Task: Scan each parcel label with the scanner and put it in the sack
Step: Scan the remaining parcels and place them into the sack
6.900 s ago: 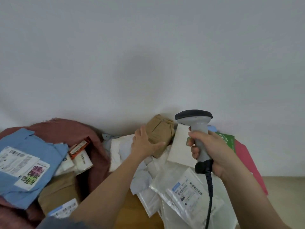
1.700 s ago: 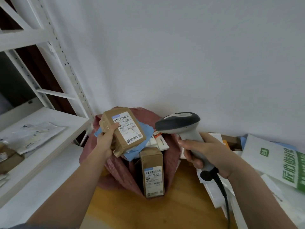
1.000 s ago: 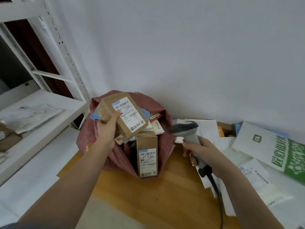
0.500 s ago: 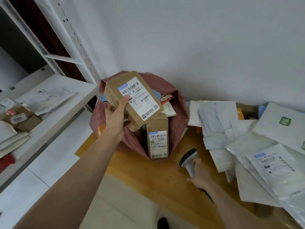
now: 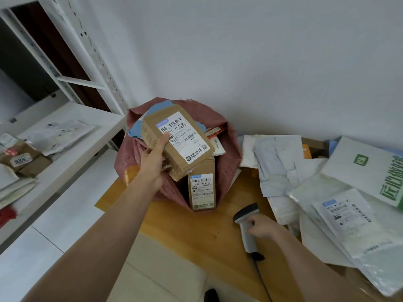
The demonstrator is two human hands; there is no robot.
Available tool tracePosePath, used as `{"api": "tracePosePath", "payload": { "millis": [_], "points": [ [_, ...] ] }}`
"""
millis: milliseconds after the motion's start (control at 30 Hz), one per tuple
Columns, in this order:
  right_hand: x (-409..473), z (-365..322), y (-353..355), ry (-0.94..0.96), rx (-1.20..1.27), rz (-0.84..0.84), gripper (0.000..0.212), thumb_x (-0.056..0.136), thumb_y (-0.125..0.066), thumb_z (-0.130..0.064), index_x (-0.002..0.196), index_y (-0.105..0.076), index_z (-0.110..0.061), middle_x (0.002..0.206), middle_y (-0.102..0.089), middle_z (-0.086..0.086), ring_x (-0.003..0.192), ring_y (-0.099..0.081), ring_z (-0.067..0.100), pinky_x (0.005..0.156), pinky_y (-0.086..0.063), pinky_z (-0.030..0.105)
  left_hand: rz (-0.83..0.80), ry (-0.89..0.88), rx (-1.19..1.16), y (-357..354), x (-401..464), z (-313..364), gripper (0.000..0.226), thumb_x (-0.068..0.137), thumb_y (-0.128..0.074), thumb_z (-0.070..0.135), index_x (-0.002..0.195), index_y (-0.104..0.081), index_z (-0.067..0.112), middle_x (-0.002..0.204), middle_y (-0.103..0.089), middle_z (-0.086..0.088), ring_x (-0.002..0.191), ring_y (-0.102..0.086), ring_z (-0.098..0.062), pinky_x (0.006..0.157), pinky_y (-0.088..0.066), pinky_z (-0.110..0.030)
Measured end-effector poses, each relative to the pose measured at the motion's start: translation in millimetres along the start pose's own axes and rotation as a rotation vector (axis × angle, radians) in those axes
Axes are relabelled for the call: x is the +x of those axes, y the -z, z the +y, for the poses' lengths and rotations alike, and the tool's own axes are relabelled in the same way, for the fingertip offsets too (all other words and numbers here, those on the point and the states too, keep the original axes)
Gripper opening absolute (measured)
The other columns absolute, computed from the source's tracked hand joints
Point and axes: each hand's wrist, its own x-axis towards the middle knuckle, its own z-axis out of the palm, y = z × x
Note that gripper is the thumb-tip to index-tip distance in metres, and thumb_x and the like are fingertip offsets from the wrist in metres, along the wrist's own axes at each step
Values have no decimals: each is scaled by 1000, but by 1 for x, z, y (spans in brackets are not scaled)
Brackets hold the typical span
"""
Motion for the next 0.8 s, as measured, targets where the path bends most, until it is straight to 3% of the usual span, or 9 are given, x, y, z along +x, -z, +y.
{"api": "tracePosePath", "payload": {
  "millis": [133, 200, 267, 333, 400, 500, 600, 700, 800],
  "points": [
    [-4, -13, 27, 60, -4, 50, 42, 97, -52, -26, 136, -49, -11, 136, -52, 7, 121, -52, 22, 96, -44, 27, -43, 19, 10, -4, 0, 2, 62, 77, -77, 44, 127, -57, 14, 112, -71, -5, 88, -69, -18, 63, -57, -28],
    [-5, -24, 35, 104, 4, 101, 37, 96, -55, -26, 129, -56, -10, 130, -56, 7, 116, -55, 21, 94, -46, 29, -63, 38, 14, -5, 1, 2, 62, 76, -77, 47, 127, -58, 16, 115, -71, -6, 102, -68, -23, 83, -56, -36],
    [-7, -39, 40, 160, 85, 294, 21, 96, -54, -21, 112, -65, -13, 115, -65, 7, 101, -61, 19, 90, -51, 33, -76, 52, 21, -7, 5, 1, 62, 75, -77, 48, 125, -59, 17, 114, -71, -5, 108, -66, -25, 95, -51, -43],
    [-13, -58, 47, 224, 313, 543, 12, 97, -52, -22, 96, -63, -18, 96, -70, 5, 83, -65, 18, 82, -56, 39, -88, 63, 62, -8, 12, 3, 58, 74, -76, 52, 118, -64, 17, 106, -73, -4, 95, -68, -21, 92, -51, -39],
    [-23, -80, 63, 300, 539, 691, 16, 98, -51, -38, 96, -58, -24, 88, -69, 0, 77, -67, 15, 76, -58, 38, -130, 79, 98, -11, 19, 8, 50, 73, -75, 56, 105, -67, 18, 88, -75, 0, 73, -68, -15, 75, -51, -33],
    [-40, -118, 91, 436, 861, 453, 55, 80, -50, -73, 124, -46, -40, 111, -63, -13, 95, -65, 8, 69, -57, 21, -196, 119, 109, -18, 34, 15, 45, 72, -75, 58, 97, -69, 21, 80, -75, 3, 75, -70, -16, 52, -53, -28],
    [-41, -152, 109, 530, 1042, 202, 77, 67, -60, -82, 134, -28, -59, 122, -55, -20, 111, -62, 16, 82, -59, 38, -314, 137, 136, -25, 56, 25, 56, 63, -79, 61, 100, -71, 20, 95, -76, -3, 87, -70, -22, 65, -58, -36],
    [-26, -178, 116, 582, 1125, 184, 63, 66, -74, -69, 117, -37, -68, 120, -65, -17, 110, -66, 19, 88, -56, 49, -456, 137, 202, -30, 85, 39, 63, 53, -81, 62, 99, -73, 19, 99, -76, -7, 86, -73, -22, 67, -60, -36],
    [2, -202, 122, 560, 1223, 309, 53, 79, -76, -43, 125, -47, -42, 120, -69, -2, 102, -70, 18, 90, -55, 49, -589, 137, 322, -30, 122, 59, 68, 54, -81, 67, 102, -76, 18, 107, -73, -13, 95, -71, -27, 84, -59, -44]
  ]
}}
